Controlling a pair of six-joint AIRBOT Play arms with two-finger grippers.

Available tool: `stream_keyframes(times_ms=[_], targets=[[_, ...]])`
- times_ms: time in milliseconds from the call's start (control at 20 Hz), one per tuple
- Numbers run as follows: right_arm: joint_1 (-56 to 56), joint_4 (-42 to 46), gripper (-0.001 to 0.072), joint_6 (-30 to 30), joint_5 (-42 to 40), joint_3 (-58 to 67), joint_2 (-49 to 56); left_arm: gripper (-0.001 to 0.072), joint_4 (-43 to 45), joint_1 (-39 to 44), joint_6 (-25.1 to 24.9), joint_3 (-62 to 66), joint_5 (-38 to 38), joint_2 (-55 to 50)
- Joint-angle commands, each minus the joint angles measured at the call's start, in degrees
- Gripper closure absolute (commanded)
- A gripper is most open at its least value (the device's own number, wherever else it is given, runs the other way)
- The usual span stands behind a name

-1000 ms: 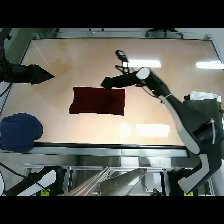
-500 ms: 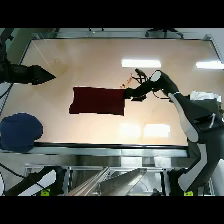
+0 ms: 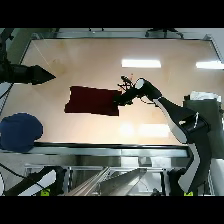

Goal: Fold the shirts.

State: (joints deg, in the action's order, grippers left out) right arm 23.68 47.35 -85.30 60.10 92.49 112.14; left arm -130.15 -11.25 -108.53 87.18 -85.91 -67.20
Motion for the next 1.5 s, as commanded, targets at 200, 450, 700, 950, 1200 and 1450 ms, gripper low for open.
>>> stream_keyframes(times_ms=[200,450,700,950,1200,1450], targets=[[-6.01,20.90,0.0693,-11.30,2.60,10.08,-15.30,0.0692,0.00,0.02,-0.52,-0.02,-2.86,0.04],[-23.96,27.19,0.0692,-17.90,15.72,14.84,-26.64,0.0693,0.00,0.02,-0.52,-0.02,-3.13,0.04],[-44.83,29.44,0.0692,-19.50,26.40,14.82,-36.22,0.0693,0.00,0.02,-0.55,-0.02,-3.82,0.04],[-60.37,30.10,0.0693,-17.77,41.51,11.47,-41.13,0.0693,0.00,0.02,-1.44,-0.02,-5.77,0.04],[-70.27,31.54,0.0691,-15.17,45.48,0.02,-46.27,0.0693,0.00,0.02,-1.57,-0.02,-5.81,0.04],[-73.24,37.31,0.0692,-15.19,38.95,-21.64,-52.81,0.0693,-0.02,0.02,-1.57,-0.02,-6.10,0.04]])
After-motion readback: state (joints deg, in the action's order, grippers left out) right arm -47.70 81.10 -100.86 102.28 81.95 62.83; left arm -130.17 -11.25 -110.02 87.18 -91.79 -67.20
